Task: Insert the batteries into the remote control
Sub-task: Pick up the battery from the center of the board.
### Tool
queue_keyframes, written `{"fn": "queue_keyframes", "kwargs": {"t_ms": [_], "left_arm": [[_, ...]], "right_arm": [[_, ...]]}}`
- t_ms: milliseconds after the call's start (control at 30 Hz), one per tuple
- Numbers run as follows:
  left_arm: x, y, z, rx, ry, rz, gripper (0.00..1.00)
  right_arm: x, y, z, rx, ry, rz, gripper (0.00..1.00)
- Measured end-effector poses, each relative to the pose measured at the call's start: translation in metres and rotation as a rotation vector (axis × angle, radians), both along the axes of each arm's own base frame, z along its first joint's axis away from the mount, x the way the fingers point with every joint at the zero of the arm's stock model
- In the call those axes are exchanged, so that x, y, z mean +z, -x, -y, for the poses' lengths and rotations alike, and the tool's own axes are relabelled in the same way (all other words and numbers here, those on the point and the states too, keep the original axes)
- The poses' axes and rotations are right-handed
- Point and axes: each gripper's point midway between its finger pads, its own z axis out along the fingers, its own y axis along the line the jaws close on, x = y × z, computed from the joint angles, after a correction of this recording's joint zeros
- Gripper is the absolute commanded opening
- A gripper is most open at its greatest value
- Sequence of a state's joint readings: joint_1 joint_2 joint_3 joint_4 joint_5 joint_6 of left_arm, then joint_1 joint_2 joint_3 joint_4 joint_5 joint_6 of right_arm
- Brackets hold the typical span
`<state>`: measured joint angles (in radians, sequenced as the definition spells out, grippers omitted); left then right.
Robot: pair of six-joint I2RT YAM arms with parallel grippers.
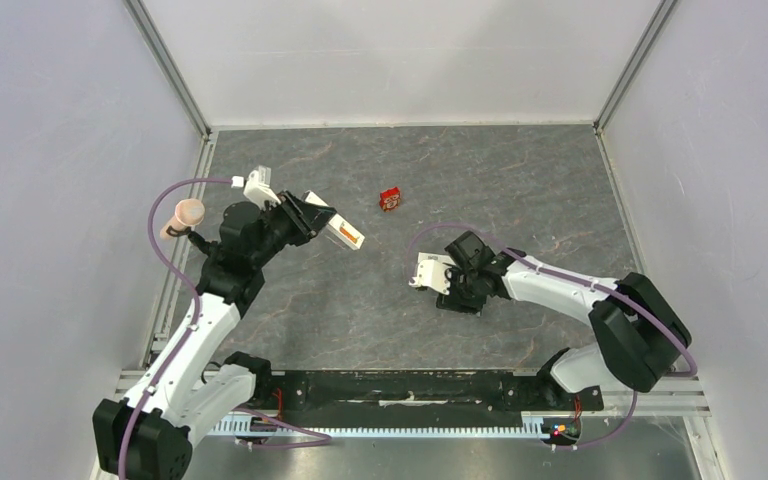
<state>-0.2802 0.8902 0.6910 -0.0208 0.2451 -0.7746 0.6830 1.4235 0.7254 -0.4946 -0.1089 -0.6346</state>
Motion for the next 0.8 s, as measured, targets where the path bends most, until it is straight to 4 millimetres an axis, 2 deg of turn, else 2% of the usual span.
{"fn": "queue_keyframes", "kwargs": {"t_ms": [133, 200, 300, 333, 433, 633, 800], "left_arm": [[0.0019, -0.0015, -0.0024, 0.007, 0.001, 0.004, 0.02], [0.0026, -0.0022, -0.0036, 0.010, 0.001, 0.006, 0.02], [0.0046, -0.0026, -0.0044, 0.009, 0.002, 0.010, 0.02], [0.0058, -0.0025, -0.0043, 0.006, 0.004, 0.012, 0.02], [0.0078, -0.0027, -0.0047, 0.002, 0.006, 0.015, 0.02], [0.0067, -0.0047, -0.0069, 0.007, 0.000, 0.014, 0.02], [0.0053, -0.0054, -0.0072, 0.005, -0.003, 0.011, 0.02]], "right_arm": [[-0.0010, 0.0004, -0.0004, 0.009, 0.009, -0.014, 0.47], [-0.0020, 0.0019, -0.0007, 0.013, 0.011, -0.028, 0.41], [-0.0034, 0.0053, -0.0018, 0.017, 0.009, -0.058, 0.27], [-0.0041, 0.0070, -0.0025, 0.017, 0.005, -0.071, 0.26], [-0.0047, 0.0082, -0.0039, 0.012, -0.001, -0.089, 0.26], [-0.0038, 0.0027, -0.0045, -0.021, -0.015, -0.087, 0.40], [-0.0034, 0.0003, -0.0065, -0.044, -0.031, -0.085, 0.39]]}}
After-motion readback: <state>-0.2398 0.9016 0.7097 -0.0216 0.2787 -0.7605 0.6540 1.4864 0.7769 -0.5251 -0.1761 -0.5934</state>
